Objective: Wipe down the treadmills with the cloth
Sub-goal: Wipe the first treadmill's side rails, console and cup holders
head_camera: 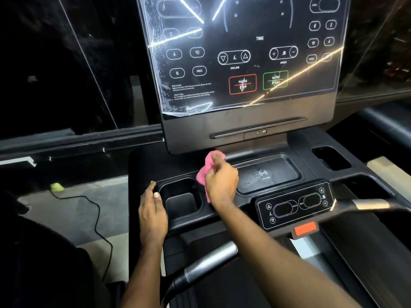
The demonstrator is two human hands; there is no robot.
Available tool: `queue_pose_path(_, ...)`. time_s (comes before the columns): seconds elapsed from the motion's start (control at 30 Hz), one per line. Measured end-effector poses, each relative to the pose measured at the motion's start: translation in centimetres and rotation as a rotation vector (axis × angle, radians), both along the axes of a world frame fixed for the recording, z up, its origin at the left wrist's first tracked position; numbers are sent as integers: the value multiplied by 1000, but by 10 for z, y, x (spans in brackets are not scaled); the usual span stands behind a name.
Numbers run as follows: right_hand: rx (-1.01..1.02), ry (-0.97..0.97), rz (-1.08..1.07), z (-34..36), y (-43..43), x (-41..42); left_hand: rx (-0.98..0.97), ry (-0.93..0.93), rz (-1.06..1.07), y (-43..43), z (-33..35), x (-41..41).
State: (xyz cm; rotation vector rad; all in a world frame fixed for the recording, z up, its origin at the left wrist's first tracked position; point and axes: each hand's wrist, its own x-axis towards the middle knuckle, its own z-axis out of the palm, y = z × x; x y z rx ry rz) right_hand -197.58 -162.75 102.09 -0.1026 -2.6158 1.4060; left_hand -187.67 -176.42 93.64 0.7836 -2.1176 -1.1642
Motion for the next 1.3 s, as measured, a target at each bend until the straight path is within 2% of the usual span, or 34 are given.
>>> queue_pose_path(0.13, -87, -77, -58, -22, 1, -8, -72, -78, -57, 2, -3, -1)
queue_pose_path(0.23, 76, -133, 131, -33, -19, -29, -152, -143, -54, 0, -4, -5)
queue_pose_path(0.3, 179, -129, 164, -37, -31, -39, -183, -173, -48, 0, -5, -8)
queue_pose_path(0.5, 272, -151, 75, -33, -22, -71, -121, -147, -59, -4, -6, -5)
queue_pose_path(0.67, 217, -258, -180, -26, 34, -128, -154, -179, -99, -5, -6, -6)
queue_pose_path(0.77, 174, -365, -246, -11, 62, -152, -215, -209, -127, -5, -6, -9)
queue_pose_path(0.87, 219, -330, -166, -10, 39, -132, -248, -244, -136, -5, -6, -11)
queue_pose_path(1.0, 493, -235, 143, -34, -23, -62, -268, -265, -145, -5, -6, -11)
queue_pose_path(1.1, 568, -227, 297, -37, -34, -46, -265, -267, -170, -8, -8, -9)
queue_pose_path(1.17, 568, -256, 281, -31, -23, -60, -244, -249, -183, -10, -8, -6)
queue_pose_path(1.3, 550, -309, 104, -24, 23, -106, -207, -236, -189, -10, -7, -4)
